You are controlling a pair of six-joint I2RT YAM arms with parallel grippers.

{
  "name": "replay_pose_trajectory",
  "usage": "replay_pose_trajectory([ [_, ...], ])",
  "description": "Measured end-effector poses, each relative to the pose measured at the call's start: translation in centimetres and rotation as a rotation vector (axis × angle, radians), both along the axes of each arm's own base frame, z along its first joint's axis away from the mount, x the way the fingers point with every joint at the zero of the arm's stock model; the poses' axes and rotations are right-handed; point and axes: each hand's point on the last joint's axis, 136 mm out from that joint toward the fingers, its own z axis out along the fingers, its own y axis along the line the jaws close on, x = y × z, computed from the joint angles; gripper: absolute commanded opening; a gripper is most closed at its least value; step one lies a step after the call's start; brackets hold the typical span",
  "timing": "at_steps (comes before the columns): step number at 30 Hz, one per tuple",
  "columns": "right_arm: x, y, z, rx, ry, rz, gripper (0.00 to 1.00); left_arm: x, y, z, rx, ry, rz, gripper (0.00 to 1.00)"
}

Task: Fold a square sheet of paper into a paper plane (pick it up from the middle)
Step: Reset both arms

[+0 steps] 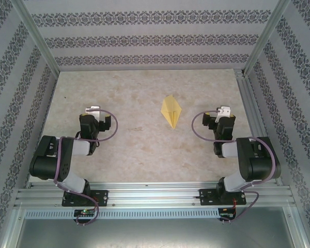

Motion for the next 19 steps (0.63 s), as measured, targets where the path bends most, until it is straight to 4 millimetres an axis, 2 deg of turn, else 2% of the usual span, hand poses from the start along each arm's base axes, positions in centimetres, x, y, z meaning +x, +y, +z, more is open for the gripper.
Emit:
replay_pose_trajectory([
  [7,0.6,-0.9,2.1,0.000,-0.087,-0.048,0.98,0.3,-0.2,0.8,-0.009,-0.034,-0.014,1.00],
  [19,0.6,-1.8,3.1,-0.008,-0.131,-0.101,0.98,0.3,-0.3,0.8,-0.014,-0.035,-0.021,1.00],
])
